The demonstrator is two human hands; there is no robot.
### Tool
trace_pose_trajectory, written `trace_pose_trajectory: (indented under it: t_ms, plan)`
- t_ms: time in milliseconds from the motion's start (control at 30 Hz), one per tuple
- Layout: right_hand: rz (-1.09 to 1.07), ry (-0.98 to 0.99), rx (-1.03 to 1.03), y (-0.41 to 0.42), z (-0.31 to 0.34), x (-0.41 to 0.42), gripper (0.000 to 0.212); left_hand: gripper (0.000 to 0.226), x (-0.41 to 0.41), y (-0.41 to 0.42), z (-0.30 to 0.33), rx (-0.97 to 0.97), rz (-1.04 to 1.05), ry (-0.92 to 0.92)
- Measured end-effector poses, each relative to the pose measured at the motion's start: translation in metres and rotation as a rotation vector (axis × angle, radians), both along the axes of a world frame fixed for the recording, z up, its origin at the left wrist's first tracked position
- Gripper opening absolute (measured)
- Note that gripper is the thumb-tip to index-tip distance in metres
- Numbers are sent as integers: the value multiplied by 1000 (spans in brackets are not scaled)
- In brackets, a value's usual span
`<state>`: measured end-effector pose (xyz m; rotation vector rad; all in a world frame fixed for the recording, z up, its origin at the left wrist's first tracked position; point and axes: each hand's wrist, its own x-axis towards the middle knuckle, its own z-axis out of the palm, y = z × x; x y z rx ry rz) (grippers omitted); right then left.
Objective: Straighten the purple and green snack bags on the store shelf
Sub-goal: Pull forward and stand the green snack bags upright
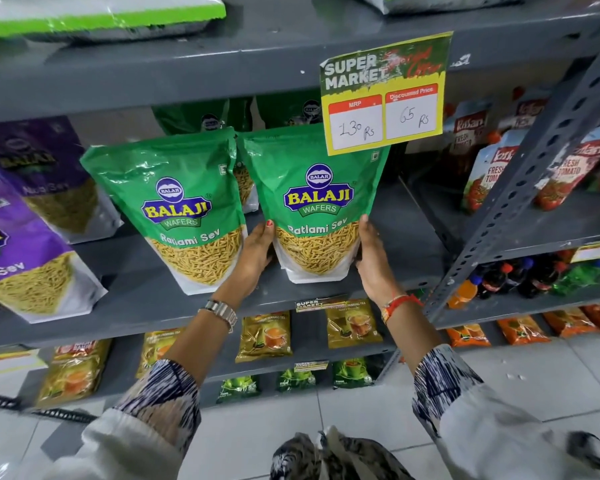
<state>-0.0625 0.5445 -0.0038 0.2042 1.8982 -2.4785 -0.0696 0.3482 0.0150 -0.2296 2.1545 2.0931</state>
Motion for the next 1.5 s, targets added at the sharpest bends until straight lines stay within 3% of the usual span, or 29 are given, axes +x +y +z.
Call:
trace_pose_trajectory:
  t_ms: [133,200,367,467,600,700,800,900,1100,1233,1333,1433,1500]
  plan:
    - [-425,119,8,-18,-8,24,30,35,39,-5,-8,-78,247,127]
    - [-521,187,12,-34,-16,42,16,25,63,-15,-15,-77,437,261]
    - [-244,310,165,-88,-16,65,10,23,73,-60,-15,-84,853,475]
    - [63,288,264,-154,-3,61,18,26,72,-127,-8,-95,995,397]
    - [176,40,311,-176,-5,25,53,44,38,-147,-9,22,757,239]
    - [162,-90,215,-178,-8,7,68,45,28,-140,-8,200,554,137]
    - [214,-93,175,-183,-7,2,64,54,31,-139,-10,211,411,67]
    - [243,-93,171,-185,-9,6,68,60,33,-141,-15,177,414,46]
    - [198,-85,109,-188,-10,15,68,54,41,-141,-17,172,360,102]
    - [155,-80,100,-186,-10,17,65,38,42,-139,-14,194,309,126]
    - [136,-89,107,-186,-11,17,68,45,41,-144,-17,222,280,126]
    - [46,-87,122,-189,-9,24,68,51,42,-144,-17,210,295,106]
    - [-89,-60,162,-191,-8,36,55,54,44,-144,-16,203,331,134]
